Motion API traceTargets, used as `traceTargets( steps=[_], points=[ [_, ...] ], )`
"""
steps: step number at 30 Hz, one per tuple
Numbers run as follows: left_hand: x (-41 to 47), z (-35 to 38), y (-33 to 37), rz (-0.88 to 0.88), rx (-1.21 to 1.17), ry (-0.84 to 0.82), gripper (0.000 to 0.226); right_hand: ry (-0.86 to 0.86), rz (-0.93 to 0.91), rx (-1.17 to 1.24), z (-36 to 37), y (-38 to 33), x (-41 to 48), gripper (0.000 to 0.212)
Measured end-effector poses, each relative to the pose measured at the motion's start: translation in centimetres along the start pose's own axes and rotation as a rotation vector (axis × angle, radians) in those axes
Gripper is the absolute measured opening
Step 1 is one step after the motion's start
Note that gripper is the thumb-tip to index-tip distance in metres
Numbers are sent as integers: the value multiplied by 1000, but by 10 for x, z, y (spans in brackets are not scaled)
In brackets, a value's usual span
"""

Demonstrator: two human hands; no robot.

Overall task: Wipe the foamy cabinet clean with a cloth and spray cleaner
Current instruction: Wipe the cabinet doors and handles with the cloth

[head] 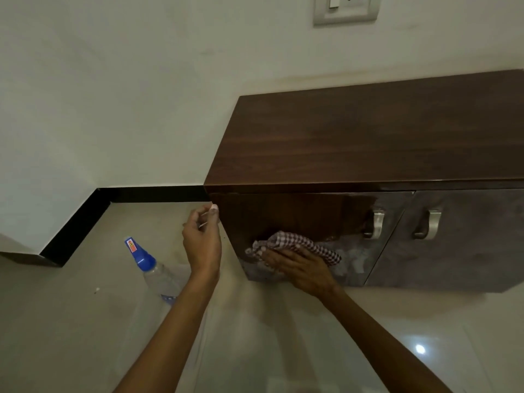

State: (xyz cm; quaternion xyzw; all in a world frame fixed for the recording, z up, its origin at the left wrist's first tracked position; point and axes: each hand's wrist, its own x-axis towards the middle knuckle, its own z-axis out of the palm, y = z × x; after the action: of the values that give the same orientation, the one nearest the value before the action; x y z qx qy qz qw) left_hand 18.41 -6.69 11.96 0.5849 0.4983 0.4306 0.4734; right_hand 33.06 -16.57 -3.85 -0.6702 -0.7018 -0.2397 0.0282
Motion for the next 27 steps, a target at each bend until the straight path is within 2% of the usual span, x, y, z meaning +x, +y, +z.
traceTargets(
  steps=[2, 4, 5, 7, 9, 10, 13, 15, 17, 18, 20, 22, 24, 25, 27],
  points=[
    [1, 1, -3, 18, 16, -3, 19, 137, 98, -48, -6, -9, 17, 63],
    [0, 3, -6, 22, 19, -7, 24, 118, -13, -146, 0, -19, 41, 63],
    [-1, 5, -8, 14, 26, -9, 27, 47, -133, -219, 8, -25, 49, 61],
    [-3, 7, -13, -15, 50, -12, 31, -232, -342, -328, 25, -37, 50, 56],
    [-5, 8, -18, -29, 58, -20, 31, -416, -386, -339, 38, -39, 27, 58],
    [-6, 8, -19, -25, 64, -21, 31, -415, -377, -313, 43, -36, 16, 56],
    [-5, 6, -19, 3, 76, -27, 29, -363, -351, -94, 52, -16, -14, 65],
    [-4, 7, -19, 17, 84, -20, 29, -257, -171, -53, 38, -10, -17, 65],
    [-3, 7, -20, 19, 88, -4, 28, -49, -4, -8, 26, -14, -1, 66],
    [-3, 7, -21, 18, 81, -5, 28, 66, 15, -38, 25, -19, 12, 68],
    [-2, 8, -22, 12, 67, -5, 27, 100, -100, -29, 34, -33, 34, 67],
    [0, 9, -23, 5, 68, 15, 27, -76, -282, -82, 44, -53, 45, 58],
    [-1, 9, -24, 10, 76, 27, 27, -355, -416, -287, 58, -62, 31, 56],
    [-1, 8, -23, 17, 79, 20, 27, -398, -442, -318, 71, -62, 19, 54],
    [0, 7, -24, 32, 89, 4, 25, -375, -368, -155, 79, -50, 1, 52]
  ],
)
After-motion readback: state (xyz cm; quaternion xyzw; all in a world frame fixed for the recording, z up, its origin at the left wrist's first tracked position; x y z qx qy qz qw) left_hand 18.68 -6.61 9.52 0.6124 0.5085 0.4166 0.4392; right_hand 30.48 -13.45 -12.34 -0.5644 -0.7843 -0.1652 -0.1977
